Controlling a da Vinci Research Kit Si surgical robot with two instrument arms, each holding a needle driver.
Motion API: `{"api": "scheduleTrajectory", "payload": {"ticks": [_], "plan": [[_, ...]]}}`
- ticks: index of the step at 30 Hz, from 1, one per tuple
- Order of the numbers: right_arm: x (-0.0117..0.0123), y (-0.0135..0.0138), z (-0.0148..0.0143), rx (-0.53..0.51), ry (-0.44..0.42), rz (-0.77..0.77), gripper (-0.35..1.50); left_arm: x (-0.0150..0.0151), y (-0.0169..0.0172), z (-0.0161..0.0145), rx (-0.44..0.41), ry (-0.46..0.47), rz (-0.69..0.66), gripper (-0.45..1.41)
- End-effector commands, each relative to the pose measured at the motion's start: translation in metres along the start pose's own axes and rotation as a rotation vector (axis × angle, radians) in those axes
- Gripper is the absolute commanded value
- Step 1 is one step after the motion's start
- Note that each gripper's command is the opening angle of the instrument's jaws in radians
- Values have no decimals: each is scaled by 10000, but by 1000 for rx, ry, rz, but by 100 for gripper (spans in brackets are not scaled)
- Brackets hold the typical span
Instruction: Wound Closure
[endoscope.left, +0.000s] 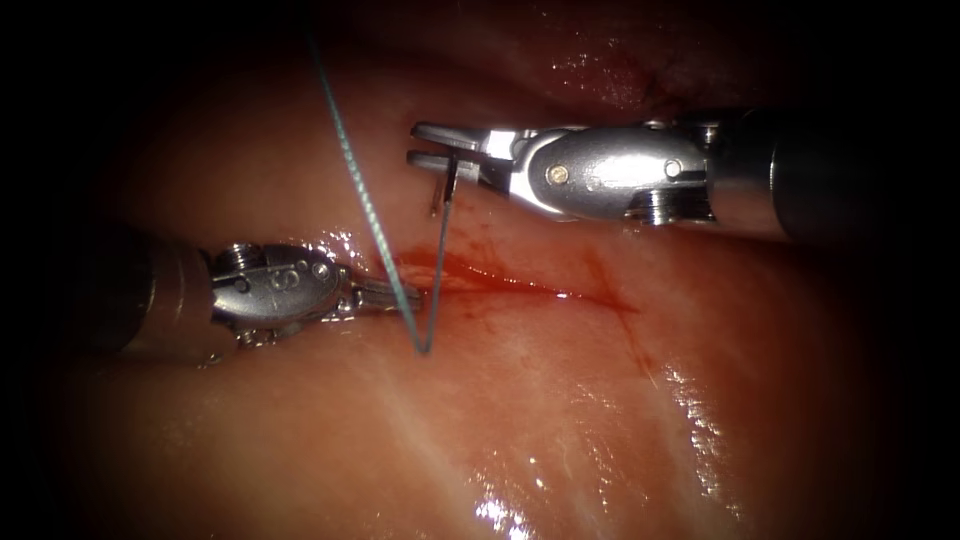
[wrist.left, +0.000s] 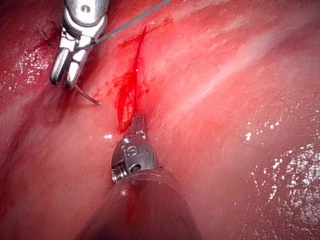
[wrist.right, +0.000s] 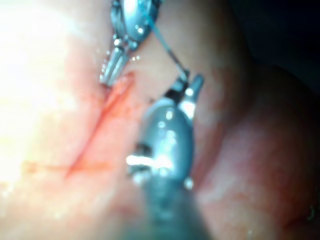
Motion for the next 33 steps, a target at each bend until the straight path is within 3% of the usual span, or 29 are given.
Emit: {"api": "scheduleTrajectory", "payload": {"ticks": [1,12,22,30,32,33], "plan": [[-2,0,7,3,6,7,-35,-6,4,8,-4,0,-2,-29],[-5,-6,11,14,-10,7,-35,-6,3,8,-4,0,-2,-29],[-12,6,14,-17,-51,239,-35,-6,3,8,-4,0,-2,-29],[-13,7,14,-21,-49,341,-35,-6,3,7,-5,0,-2,-30],[-13,11,13,-25,-47,319,-35,-6,3,7,-5,0,-2,-30],[-13,13,13,-24,-49,232,-35,-6,3,7,-5,0,-2,-30]]}}
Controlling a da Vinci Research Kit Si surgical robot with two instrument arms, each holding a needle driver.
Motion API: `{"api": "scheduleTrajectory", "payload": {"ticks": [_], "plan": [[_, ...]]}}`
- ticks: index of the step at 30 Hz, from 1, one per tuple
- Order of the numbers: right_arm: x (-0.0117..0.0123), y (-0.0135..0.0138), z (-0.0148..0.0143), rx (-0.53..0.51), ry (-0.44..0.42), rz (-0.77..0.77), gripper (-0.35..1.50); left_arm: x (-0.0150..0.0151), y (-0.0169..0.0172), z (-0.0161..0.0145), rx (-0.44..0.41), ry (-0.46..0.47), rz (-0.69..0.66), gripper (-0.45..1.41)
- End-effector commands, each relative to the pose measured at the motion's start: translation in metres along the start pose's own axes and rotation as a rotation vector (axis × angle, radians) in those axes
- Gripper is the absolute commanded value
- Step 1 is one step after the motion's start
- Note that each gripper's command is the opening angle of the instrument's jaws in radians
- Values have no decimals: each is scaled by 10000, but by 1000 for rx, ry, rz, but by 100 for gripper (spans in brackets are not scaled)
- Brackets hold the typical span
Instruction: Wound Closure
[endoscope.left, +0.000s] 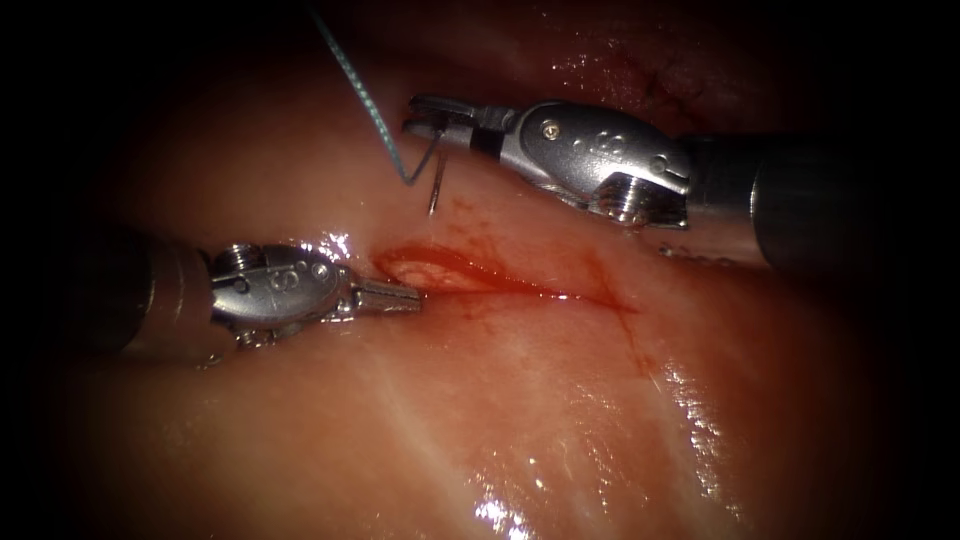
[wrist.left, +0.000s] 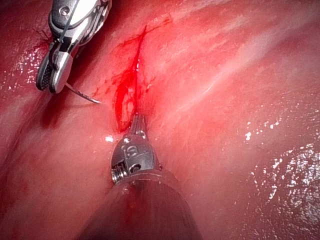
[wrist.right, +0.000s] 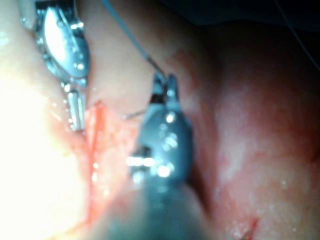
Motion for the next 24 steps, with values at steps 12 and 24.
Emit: {"api": "scheduleTrajectory", "payload": {"ticks": [12,24], "plan": [[-1,10,4,-24,15,-301,-35,-6,3,8,-4,0,-2,-30],[-11,-1,13,10,-16,-122,-35,-6,4,8,-4,0,-2,-30]]}}
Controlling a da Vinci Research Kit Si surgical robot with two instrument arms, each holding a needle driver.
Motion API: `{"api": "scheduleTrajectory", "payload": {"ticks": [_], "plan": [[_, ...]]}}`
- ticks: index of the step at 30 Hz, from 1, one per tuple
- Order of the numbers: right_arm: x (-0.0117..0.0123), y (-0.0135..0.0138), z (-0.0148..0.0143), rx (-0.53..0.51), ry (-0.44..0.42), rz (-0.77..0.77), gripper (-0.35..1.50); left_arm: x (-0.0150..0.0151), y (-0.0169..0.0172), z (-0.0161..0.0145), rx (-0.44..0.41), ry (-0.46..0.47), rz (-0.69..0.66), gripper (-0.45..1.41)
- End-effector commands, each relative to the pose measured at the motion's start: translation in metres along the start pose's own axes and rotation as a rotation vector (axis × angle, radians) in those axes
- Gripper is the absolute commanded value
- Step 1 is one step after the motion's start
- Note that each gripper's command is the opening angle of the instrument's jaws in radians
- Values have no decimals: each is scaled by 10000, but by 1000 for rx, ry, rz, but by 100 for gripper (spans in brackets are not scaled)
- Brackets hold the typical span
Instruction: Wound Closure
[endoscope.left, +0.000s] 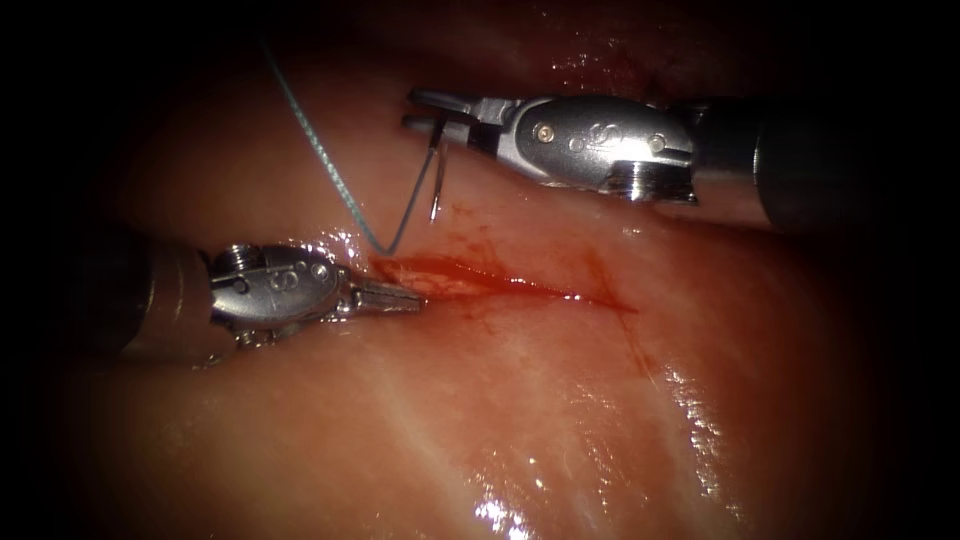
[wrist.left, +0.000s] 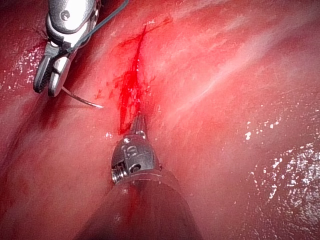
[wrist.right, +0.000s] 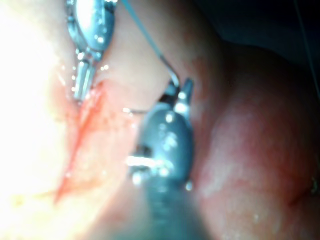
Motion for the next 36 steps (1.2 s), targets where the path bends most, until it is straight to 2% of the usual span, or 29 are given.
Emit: {"api": "scheduleTrajectory", "payload": {"ticks": [1,12,24,28,32,36], "plan": [[-4,-2,7,-2,5,30,-35,-6,4,8,-3,0,-2,-30],[-4,7,6,-9,11,155,-35,-6,4,8,-3,0,-2,-30],[-9,16,7,0,-3,207,-35,-6,4,8,-3,0,-2,-30],[-9,16,8,26,9,272,-35,-6,4,8,-3,0,-2,-30],[-10,15,10,76,23,398,-35,-6,4,8,-3,0,-2,-30],[-13,10,11,92,8,440,-35,-6,4,8,-3,0,-2,-30]]}}
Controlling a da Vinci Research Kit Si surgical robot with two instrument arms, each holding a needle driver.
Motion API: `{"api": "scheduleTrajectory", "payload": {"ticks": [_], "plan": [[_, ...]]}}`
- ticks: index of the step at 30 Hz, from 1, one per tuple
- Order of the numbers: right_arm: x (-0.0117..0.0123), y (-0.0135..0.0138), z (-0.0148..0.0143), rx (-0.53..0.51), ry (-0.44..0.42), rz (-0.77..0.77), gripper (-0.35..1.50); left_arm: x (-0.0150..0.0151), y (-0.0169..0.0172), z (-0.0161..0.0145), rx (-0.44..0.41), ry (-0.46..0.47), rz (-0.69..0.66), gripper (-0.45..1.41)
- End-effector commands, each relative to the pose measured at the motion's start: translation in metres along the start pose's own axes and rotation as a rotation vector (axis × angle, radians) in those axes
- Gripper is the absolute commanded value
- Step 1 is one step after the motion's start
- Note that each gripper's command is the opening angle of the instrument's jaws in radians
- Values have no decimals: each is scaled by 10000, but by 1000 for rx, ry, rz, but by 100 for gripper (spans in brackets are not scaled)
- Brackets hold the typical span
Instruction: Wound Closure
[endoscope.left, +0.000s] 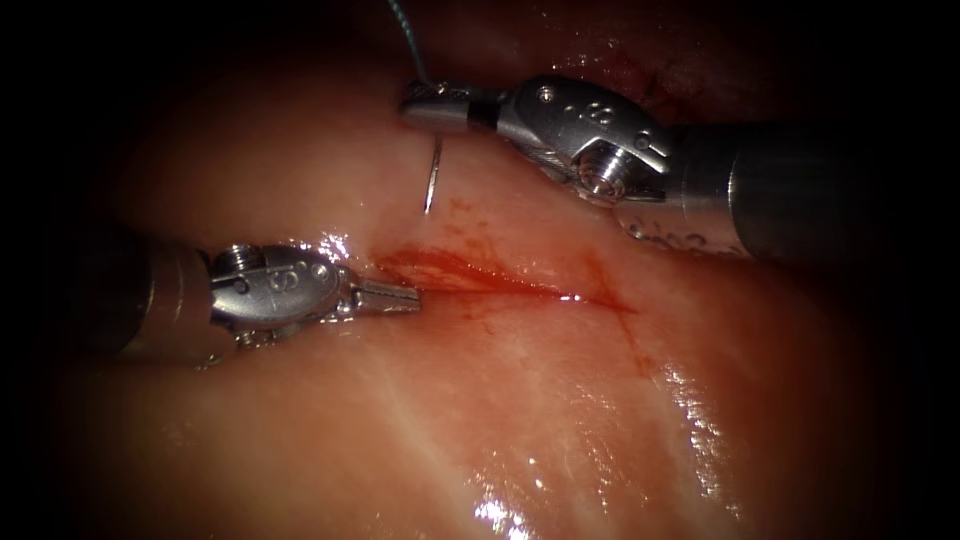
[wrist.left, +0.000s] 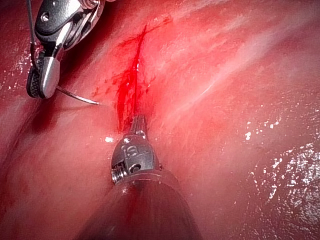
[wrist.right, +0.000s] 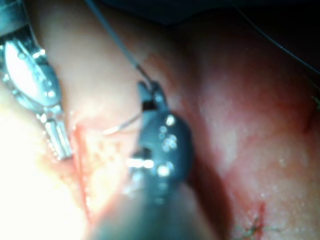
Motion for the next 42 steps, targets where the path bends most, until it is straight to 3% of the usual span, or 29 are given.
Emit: {"api": "scheduleTrajectory", "payload": {"ticks": [1,15,31,36,37,38,39,40,41,42], "plan": [[-6,-2,8,6,-4,9,-35,-6,3,8,-3,0,-2,-30],[-12,-16,8,28,-14,48,-35,-6,3,8,-4,0,-2,-30],[-42,-38,10,126,-46,295,-35,-7,2,8,-5,0,-2,-30],[-39,-33,10,153,31,392,-35,-7,2,8,-5,0,-1,-32],[-38,-29,10,153,50,394,-18,-7,2,8,-5,0,-1,-32],[-37,-28,11,153,60,377,14,-7,2,8,-5,0,-1,-32],[-37,-27,10,145,76,343,24,-7,2,8,-5,0,-1,-32],[-37,-26,10,127,78,315,49,-7,2,8,-5,0,-1,-32],[-37,-25,10,107,81,287,88,-7,2,8,-5,0,-1,-32],[-36,-25,11,84,83,253,109,-7,3,8,-4,0,-1,-32]]}}
